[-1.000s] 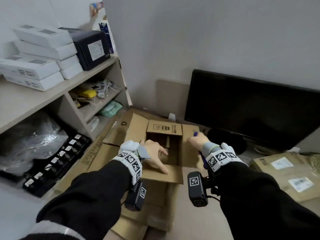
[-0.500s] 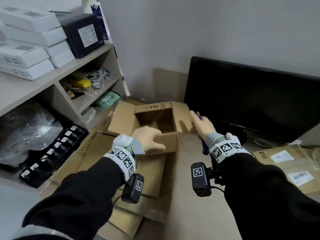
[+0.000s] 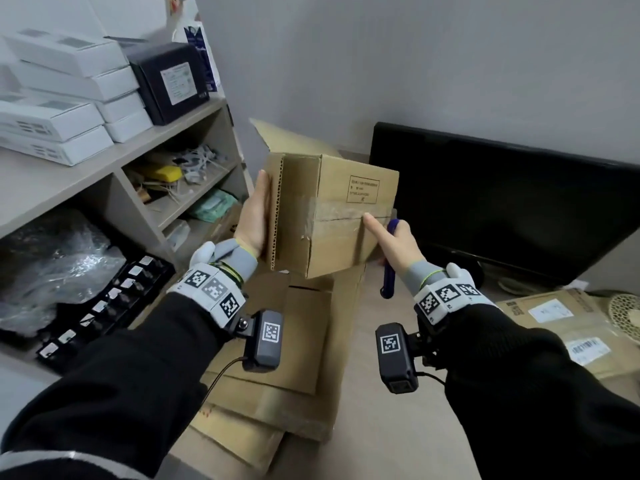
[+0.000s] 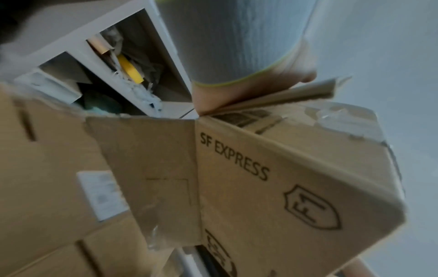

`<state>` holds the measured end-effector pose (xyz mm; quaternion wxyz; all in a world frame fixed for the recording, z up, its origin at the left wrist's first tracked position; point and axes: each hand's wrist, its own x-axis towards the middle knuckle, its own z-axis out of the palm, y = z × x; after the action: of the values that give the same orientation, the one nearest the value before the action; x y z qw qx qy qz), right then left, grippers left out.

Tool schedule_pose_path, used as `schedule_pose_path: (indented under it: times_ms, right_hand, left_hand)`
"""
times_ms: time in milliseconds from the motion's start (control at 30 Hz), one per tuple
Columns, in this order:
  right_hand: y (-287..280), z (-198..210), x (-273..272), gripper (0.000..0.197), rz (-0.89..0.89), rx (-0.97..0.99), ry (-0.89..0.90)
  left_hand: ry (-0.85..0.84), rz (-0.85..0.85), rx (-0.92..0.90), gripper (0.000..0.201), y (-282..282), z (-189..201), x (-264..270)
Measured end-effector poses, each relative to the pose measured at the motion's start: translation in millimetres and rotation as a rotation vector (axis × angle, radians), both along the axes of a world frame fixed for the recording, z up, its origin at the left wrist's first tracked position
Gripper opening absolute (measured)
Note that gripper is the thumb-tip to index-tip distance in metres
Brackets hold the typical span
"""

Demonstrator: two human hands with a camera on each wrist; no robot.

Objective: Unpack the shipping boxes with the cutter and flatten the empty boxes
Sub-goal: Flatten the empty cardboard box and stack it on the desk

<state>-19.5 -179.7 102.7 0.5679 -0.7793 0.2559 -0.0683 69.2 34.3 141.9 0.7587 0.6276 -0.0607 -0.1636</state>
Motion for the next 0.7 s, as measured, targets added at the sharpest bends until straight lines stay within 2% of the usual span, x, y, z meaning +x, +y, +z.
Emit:
schedule_pose_path:
  times_ms: [67, 133, 167, 233, 267, 367, 500, 600, 700]
  right_hand:
    - [2, -5, 0, 0.069, -0.008, -0.056, 0.019]
    - [5, -11, -1, 0.063, -0.009, -0.126, 0.055]
    - [9, -15, 0, 0.059, -0.004, -0.159, 0.08]
    - [14, -19, -2, 0.056, 0.016, -0.189, 0.124]
    - [19, -22, -2, 0.058, 0.04, -0.193, 0.147]
    - [34, -27, -1, 0.064, 0.09, -0.212, 0.168]
    - [55, -24, 3, 0.069, 0.178, -0.232, 0.181]
    - [73, -21, 4, 0.076, 0.268, -0.246, 0.221]
    - [86, -23, 5, 0.083, 0.35, -0.275, 0.248]
  left_hand:
    - [0.067, 0.051, -0.067, 0.061, 5, -13, -6]
    - [0.16, 0.13, -0.023, 0.051, 17, -31, -8]
    - [0.172, 0.191, 0.064, 0.047, 27, -42, -5]
    - [0.098, 0.262, 0.405, 0.037, 53, -62, 7]
    - [0.074, 0.291, 0.532, 0.039, 70, -75, 16]
    - [0.0, 0.372, 0.696, 0.045, 109, -86, 27]
    - [-0.189, 0.506, 0.976, 0.04, 118, -61, 30]
    - [-0.402, 0.373, 1.068, 0.045, 89, -41, 16]
    - [-0.511, 0.188, 1.232, 0.049, 52, -33, 0]
